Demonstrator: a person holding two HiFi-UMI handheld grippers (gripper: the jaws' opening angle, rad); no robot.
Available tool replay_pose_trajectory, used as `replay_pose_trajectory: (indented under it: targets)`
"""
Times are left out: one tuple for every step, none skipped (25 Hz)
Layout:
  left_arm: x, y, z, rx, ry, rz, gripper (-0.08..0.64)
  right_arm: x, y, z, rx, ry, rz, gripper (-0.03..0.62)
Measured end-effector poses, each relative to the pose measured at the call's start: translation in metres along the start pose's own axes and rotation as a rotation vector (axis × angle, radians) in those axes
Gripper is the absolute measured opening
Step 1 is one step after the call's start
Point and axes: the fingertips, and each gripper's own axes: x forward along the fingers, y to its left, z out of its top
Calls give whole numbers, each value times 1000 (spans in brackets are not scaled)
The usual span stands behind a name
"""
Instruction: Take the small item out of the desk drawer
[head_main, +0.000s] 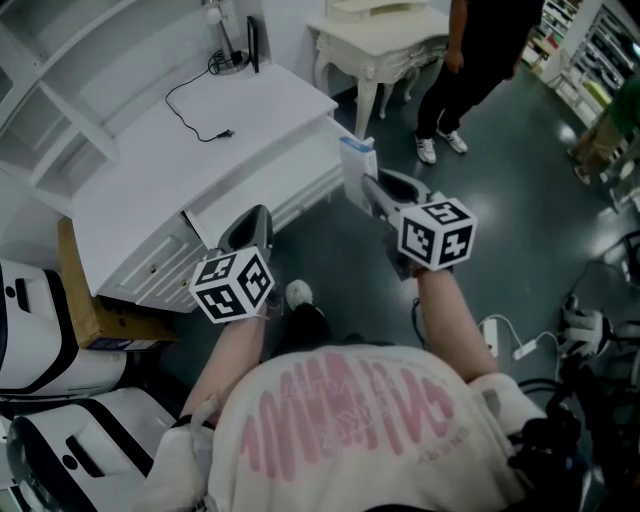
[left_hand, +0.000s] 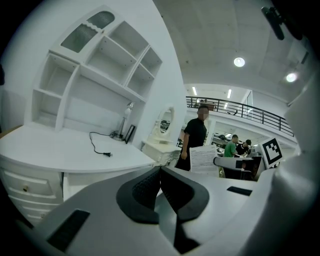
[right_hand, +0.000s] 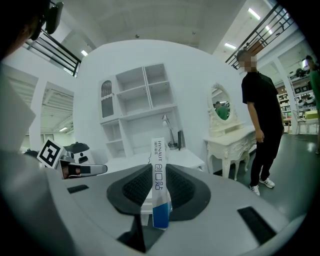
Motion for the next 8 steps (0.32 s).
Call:
replay_pose_trajectory:
  targets:
    - [0,0,1,-1,-1,1,29,0,1,1,-2,0,0,95]
    - [-1,1,1,-3,-2,2,29,0,1,2,-5,-1,0,95]
    - [-1,1,1,-5,-2,2,29,-1,2,2,-7,-1,-1,95]
    - [-2,1,1,-6,0,2,29,-1,3,2,-8,0,-2,95]
    - [-2,1,0,-7,1,2,29,-1,3,2,-8,0,-3,95]
    - [-3,1,-1,-8,3,2,29,-2,4,1,-8,0,-3,95]
    - [-4,1,-2,-8,4,2,29,-2,4,1,-8,0,-3,95]
    - [-5,1,-3,-8,5,3,29,-3,5,1,-7,-1,-2,95]
